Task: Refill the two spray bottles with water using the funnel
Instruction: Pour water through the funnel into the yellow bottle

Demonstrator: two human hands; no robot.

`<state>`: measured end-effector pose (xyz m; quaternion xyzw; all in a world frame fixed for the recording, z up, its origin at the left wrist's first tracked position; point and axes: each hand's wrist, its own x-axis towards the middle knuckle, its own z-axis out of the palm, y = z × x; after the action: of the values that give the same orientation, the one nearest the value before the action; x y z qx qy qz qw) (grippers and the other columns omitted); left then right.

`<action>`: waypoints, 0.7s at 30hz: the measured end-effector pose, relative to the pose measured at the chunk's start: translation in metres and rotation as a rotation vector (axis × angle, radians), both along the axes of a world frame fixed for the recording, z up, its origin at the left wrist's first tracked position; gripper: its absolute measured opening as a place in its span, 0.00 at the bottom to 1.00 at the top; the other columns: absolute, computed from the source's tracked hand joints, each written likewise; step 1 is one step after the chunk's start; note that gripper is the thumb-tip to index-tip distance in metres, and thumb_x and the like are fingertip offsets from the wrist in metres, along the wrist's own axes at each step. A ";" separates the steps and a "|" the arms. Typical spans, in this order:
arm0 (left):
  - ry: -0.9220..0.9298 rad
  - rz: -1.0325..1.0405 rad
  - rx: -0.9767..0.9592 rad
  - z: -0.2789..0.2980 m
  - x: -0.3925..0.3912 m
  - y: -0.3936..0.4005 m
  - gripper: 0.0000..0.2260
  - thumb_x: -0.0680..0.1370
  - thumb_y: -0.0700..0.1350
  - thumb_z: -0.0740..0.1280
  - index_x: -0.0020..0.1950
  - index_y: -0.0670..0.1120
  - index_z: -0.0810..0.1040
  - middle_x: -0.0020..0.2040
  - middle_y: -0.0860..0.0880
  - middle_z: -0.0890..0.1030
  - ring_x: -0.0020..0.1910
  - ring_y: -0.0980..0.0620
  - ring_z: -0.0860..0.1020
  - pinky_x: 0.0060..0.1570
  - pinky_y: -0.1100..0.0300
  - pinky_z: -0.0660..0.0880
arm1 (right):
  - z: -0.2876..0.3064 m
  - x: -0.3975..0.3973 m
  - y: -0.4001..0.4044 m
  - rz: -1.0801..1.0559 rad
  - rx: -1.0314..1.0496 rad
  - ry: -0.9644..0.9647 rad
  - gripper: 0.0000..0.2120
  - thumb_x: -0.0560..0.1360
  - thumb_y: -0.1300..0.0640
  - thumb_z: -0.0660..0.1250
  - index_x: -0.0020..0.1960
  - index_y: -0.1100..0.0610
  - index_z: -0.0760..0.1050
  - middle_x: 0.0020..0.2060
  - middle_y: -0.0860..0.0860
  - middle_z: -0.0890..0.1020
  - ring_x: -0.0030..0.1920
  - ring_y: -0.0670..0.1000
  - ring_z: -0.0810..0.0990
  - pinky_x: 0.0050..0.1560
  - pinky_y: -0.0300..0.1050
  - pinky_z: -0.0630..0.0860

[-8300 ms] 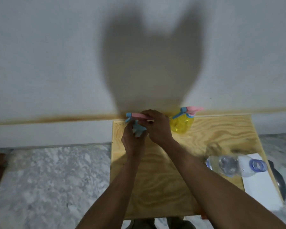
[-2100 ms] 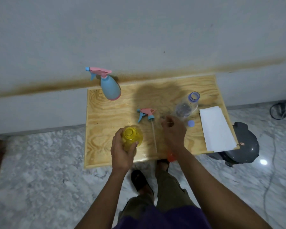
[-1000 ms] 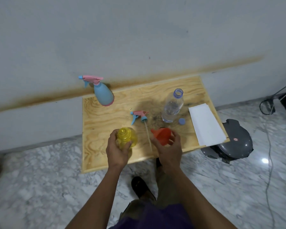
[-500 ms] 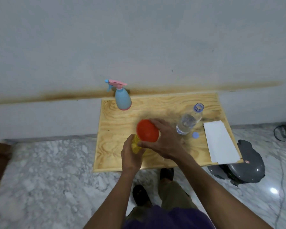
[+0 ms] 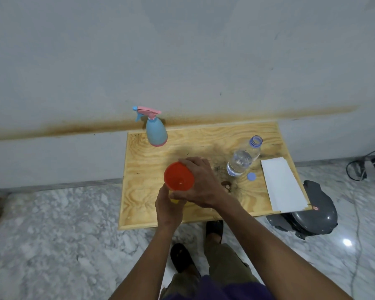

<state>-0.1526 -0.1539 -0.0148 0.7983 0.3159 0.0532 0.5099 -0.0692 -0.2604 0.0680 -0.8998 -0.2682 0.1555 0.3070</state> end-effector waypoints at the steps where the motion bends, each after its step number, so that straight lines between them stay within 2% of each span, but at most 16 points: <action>1: -0.002 -0.003 0.002 0.001 0.000 0.000 0.26 0.70 0.40 0.78 0.66 0.45 0.74 0.54 0.51 0.80 0.51 0.49 0.79 0.49 0.58 0.73 | 0.000 -0.001 -0.001 -0.005 0.014 0.004 0.51 0.60 0.32 0.77 0.76 0.51 0.62 0.69 0.50 0.69 0.68 0.52 0.63 0.66 0.56 0.71; 4: -0.010 -0.021 0.004 0.007 -0.002 0.001 0.26 0.70 0.40 0.79 0.65 0.45 0.75 0.52 0.54 0.78 0.50 0.51 0.78 0.44 0.66 0.70 | 0.002 -0.003 -0.004 -0.022 0.074 0.008 0.52 0.59 0.33 0.78 0.76 0.50 0.61 0.70 0.50 0.68 0.69 0.52 0.63 0.67 0.55 0.69; 7: 0.013 -0.063 0.023 0.013 -0.003 0.003 0.32 0.67 0.42 0.80 0.68 0.49 0.72 0.54 0.55 0.78 0.51 0.55 0.75 0.44 0.66 0.68 | 0.009 -0.007 -0.011 -0.102 0.168 0.028 0.49 0.62 0.33 0.77 0.75 0.49 0.62 0.70 0.49 0.68 0.69 0.50 0.65 0.67 0.49 0.69; 9: 0.021 -0.086 0.010 0.021 -0.005 0.005 0.36 0.66 0.39 0.81 0.70 0.50 0.69 0.57 0.56 0.76 0.55 0.56 0.74 0.46 0.66 0.68 | 0.011 -0.010 -0.023 -0.268 0.284 0.025 0.40 0.66 0.35 0.75 0.71 0.50 0.67 0.65 0.47 0.73 0.63 0.46 0.71 0.61 0.41 0.71; 11: -0.015 -0.101 -0.049 0.026 -0.013 0.009 0.40 0.65 0.37 0.79 0.74 0.50 0.66 0.64 0.55 0.73 0.63 0.56 0.71 0.54 0.69 0.69 | 0.010 -0.013 -0.040 -0.506 0.401 -0.018 0.26 0.70 0.40 0.74 0.62 0.51 0.73 0.55 0.47 0.77 0.54 0.46 0.76 0.51 0.39 0.75; 12: -0.032 -0.094 -0.086 0.029 -0.019 0.011 0.41 0.66 0.39 0.77 0.76 0.50 0.64 0.69 0.54 0.71 0.67 0.56 0.69 0.60 0.66 0.70 | 0.007 -0.013 -0.050 -0.628 0.456 -0.042 0.20 0.72 0.43 0.74 0.57 0.52 0.73 0.50 0.48 0.78 0.50 0.47 0.78 0.46 0.40 0.75; 13: -0.048 -0.067 -0.114 0.032 -0.025 0.012 0.41 0.66 0.41 0.74 0.77 0.50 0.62 0.73 0.53 0.69 0.71 0.55 0.67 0.67 0.58 0.71 | 0.003 -0.011 -0.061 -0.743 0.501 -0.069 0.17 0.72 0.46 0.74 0.53 0.53 0.73 0.46 0.49 0.77 0.47 0.49 0.77 0.44 0.42 0.74; 14: -0.077 -0.018 -0.134 0.035 -0.031 0.012 0.40 0.67 0.43 0.70 0.78 0.51 0.60 0.75 0.52 0.67 0.73 0.55 0.66 0.70 0.50 0.70 | -0.002 -0.007 -0.072 -0.842 0.526 -0.093 0.17 0.72 0.47 0.75 0.52 0.54 0.72 0.45 0.50 0.76 0.45 0.51 0.76 0.44 0.43 0.73; 16: -0.184 0.108 -0.135 0.042 -0.038 0.006 0.36 0.69 0.43 0.65 0.78 0.53 0.62 0.75 0.52 0.68 0.73 0.54 0.67 0.69 0.44 0.71 | -0.014 0.004 -0.093 -0.971 0.524 -0.117 0.24 0.70 0.46 0.76 0.57 0.57 0.70 0.48 0.52 0.73 0.46 0.52 0.73 0.46 0.47 0.74; 18: -0.275 0.191 -0.115 0.056 -0.033 -0.005 0.31 0.73 0.46 0.65 0.76 0.52 0.64 0.73 0.51 0.70 0.72 0.54 0.69 0.68 0.44 0.71 | -0.026 0.019 -0.108 -1.006 0.478 -0.085 0.35 0.68 0.44 0.77 0.66 0.58 0.66 0.56 0.54 0.71 0.52 0.53 0.74 0.52 0.50 0.75; 19: -0.294 0.206 -0.091 0.063 -0.028 -0.011 0.31 0.74 0.52 0.66 0.76 0.51 0.64 0.73 0.52 0.69 0.72 0.55 0.69 0.68 0.46 0.71 | -0.032 0.027 -0.113 -0.996 0.458 -0.047 0.39 0.68 0.44 0.78 0.70 0.57 0.63 0.60 0.54 0.71 0.56 0.54 0.74 0.55 0.52 0.75; 21: -0.293 0.190 -0.003 0.077 -0.016 -0.022 0.35 0.73 0.62 0.67 0.77 0.52 0.63 0.74 0.53 0.68 0.72 0.57 0.68 0.69 0.50 0.69 | -0.041 0.040 -0.120 -0.920 0.425 0.018 0.45 0.67 0.44 0.79 0.75 0.55 0.59 0.68 0.55 0.70 0.64 0.55 0.73 0.62 0.56 0.73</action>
<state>-0.1689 -0.1761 0.0618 0.7478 0.3123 0.2165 0.5445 -0.0297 -0.3807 0.0272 -0.8410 0.1328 -0.0458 0.5225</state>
